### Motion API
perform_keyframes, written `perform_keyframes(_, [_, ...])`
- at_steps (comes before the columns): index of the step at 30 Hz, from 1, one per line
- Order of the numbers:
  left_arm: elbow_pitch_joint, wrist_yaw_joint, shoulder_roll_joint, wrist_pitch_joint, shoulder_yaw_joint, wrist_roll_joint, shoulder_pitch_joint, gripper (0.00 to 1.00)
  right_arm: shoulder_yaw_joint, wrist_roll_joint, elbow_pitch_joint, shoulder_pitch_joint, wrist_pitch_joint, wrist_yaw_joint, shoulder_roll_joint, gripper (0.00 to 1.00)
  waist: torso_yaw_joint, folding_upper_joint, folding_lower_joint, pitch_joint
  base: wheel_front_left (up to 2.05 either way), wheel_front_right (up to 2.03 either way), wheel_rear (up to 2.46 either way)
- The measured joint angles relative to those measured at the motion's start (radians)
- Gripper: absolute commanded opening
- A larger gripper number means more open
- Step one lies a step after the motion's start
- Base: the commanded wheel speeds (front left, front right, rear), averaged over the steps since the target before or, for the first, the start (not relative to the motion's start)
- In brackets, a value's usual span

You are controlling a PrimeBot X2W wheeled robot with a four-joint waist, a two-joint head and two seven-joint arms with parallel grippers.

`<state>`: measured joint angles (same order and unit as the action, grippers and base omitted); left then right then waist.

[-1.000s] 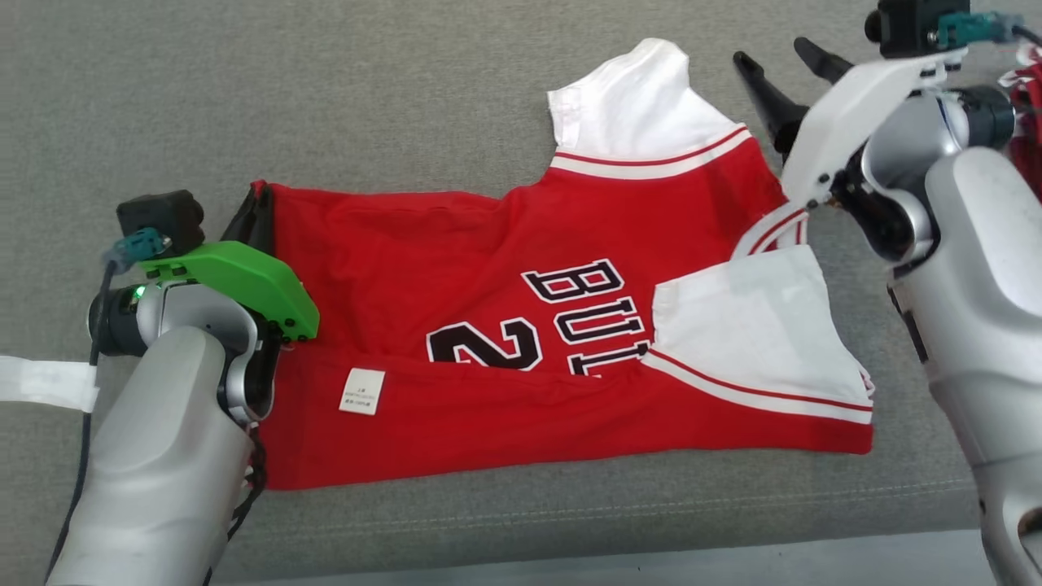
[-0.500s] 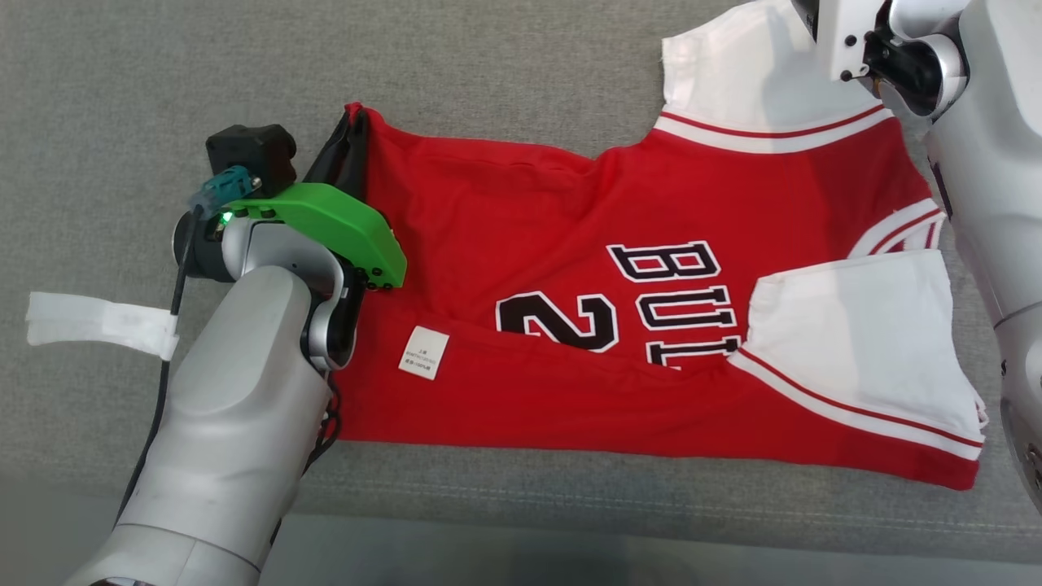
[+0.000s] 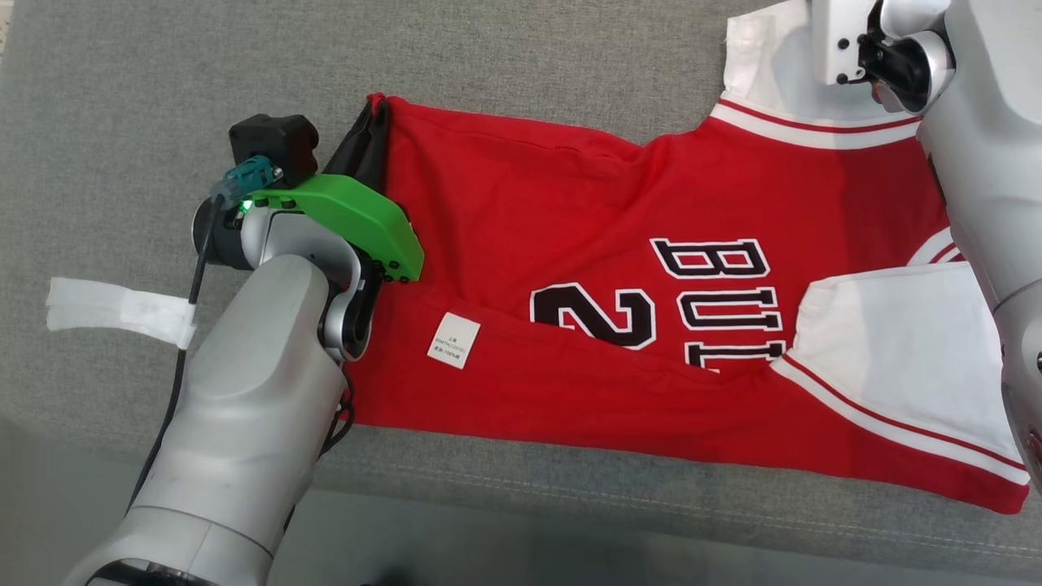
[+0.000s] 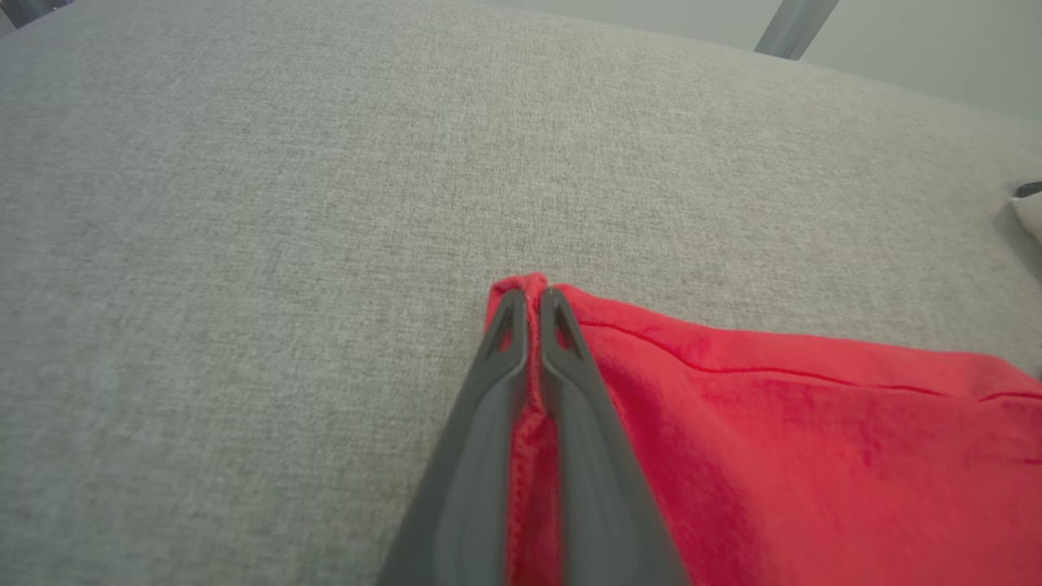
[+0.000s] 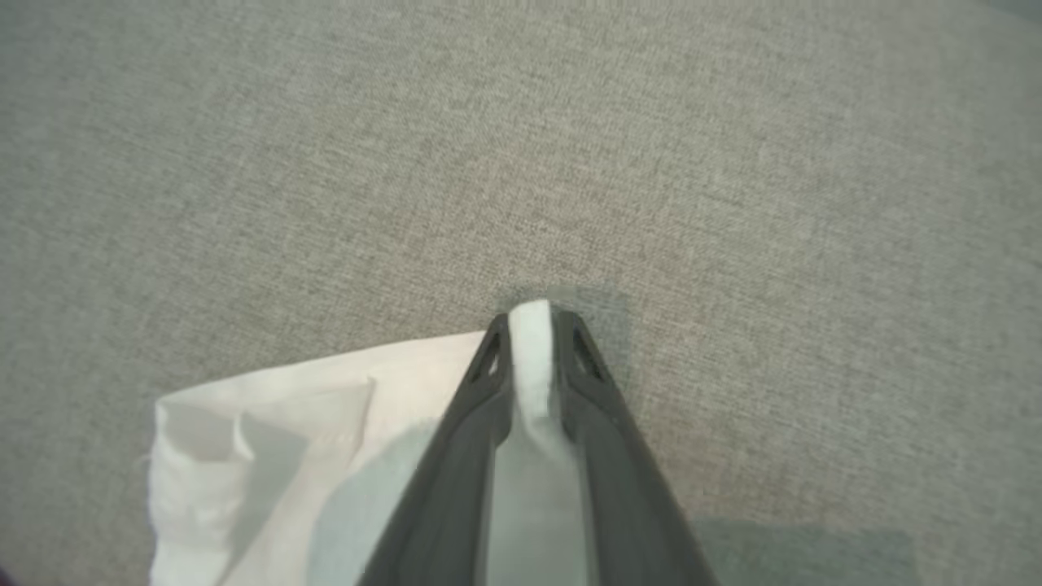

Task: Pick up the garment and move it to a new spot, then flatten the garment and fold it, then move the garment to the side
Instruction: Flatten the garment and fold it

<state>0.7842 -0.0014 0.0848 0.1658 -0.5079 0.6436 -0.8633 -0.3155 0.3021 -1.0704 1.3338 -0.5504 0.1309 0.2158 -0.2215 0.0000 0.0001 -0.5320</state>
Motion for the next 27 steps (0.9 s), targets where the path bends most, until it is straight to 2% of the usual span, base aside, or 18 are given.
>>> perform_keyframes(7, [0.031,-0.007,0.003,0.013,0.005,0.008,-0.012,0.0,-0.017,0.036,-0.004,-0.019,0.12,0.001,0.008,0.0,0.01,0.0,-0.0001,0.002,0.0,0.0,0.0])
perform_keyframes(12, [0.042,-0.008,0.019,0.026,0.018,0.025,-0.013,0.0,-0.057,0.109,0.034,-0.048,0.176,0.001,0.032,0.0,0.028,0.0,0.0,0.019,0.0,0.0,0.0])
perform_keyframes(17, [0.041,-0.009,0.043,0.035,0.031,0.039,0.003,0.0,-0.121,0.231,0.139,-0.105,0.22,0.001,0.072,0.0,0.053,0.0,-0.0001,0.047,0.0,0.0,0.0])
perform_keyframes(27, [0.009,0.008,0.109,0.04,0.072,0.073,0.099,0.0,-0.224,0.45,0.366,-0.264,0.286,0.0,0.203,0.0,0.108,0.0001,-0.0001,0.129,0.0,0.0,0.0])
